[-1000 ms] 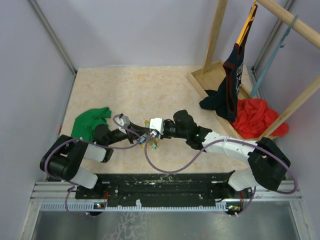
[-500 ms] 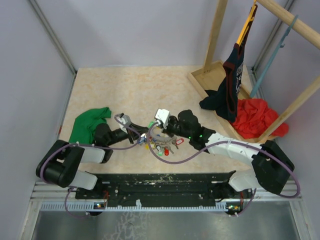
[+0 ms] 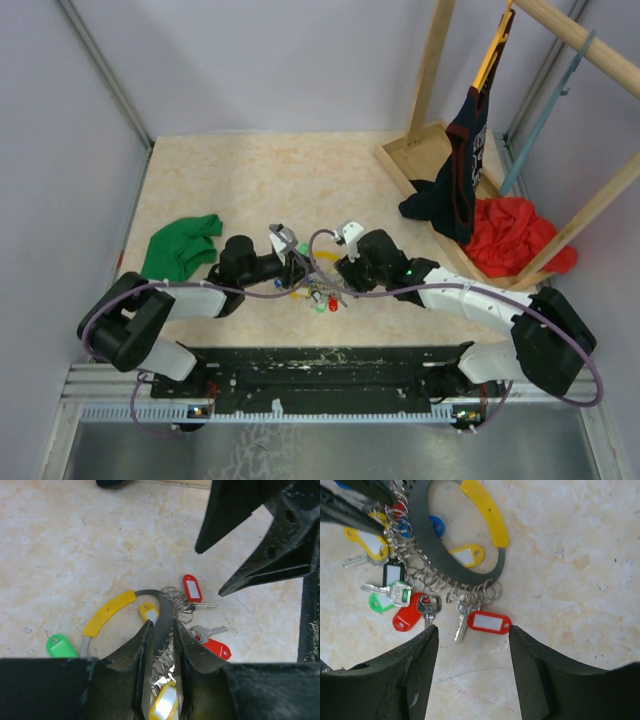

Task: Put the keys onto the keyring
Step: Pick up the keyring from the center of the board.

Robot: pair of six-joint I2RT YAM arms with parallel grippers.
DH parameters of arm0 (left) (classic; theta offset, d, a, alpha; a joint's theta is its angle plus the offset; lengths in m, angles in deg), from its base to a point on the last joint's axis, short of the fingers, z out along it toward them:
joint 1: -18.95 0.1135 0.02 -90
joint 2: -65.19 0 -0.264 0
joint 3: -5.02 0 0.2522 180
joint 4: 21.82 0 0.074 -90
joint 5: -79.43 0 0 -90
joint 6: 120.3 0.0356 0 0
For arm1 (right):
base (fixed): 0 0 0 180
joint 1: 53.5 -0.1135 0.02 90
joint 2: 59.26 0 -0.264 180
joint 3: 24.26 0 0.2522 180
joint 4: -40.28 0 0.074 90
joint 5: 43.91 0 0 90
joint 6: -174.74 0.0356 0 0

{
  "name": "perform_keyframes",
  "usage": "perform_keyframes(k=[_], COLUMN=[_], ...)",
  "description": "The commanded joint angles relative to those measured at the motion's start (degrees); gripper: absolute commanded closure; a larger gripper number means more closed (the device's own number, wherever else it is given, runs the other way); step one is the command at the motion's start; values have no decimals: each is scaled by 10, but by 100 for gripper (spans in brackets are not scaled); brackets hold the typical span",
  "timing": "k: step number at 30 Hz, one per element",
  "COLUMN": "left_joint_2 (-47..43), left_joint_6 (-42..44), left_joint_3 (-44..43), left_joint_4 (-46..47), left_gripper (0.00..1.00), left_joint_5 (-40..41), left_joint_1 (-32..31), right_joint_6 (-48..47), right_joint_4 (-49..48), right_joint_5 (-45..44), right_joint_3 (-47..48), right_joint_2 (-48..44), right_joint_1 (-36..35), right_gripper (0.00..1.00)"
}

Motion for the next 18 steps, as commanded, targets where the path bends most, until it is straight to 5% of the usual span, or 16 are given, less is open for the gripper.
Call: perform_keyframes(k=[1,10,18], left_joint_2=[29,47,49], left_joint_6=[5,-15,-40], left_joint_3=[-31,-36,-30], left_joint_4=[-39,-41,-39], left_gripper=[72,72,72], left_joint_5=[26,44,43], left_joint_1=[-3,-2,18], right_joint_6=[30,7,-10], right_joint_4=[-26,-28,-21], right_joint_5=[-27,-15,-24], right_joint_3=[-14,23,39], right_joint_2=[12,98,149], right_joint_1=[6,8,8], right_gripper=[41,34,39])
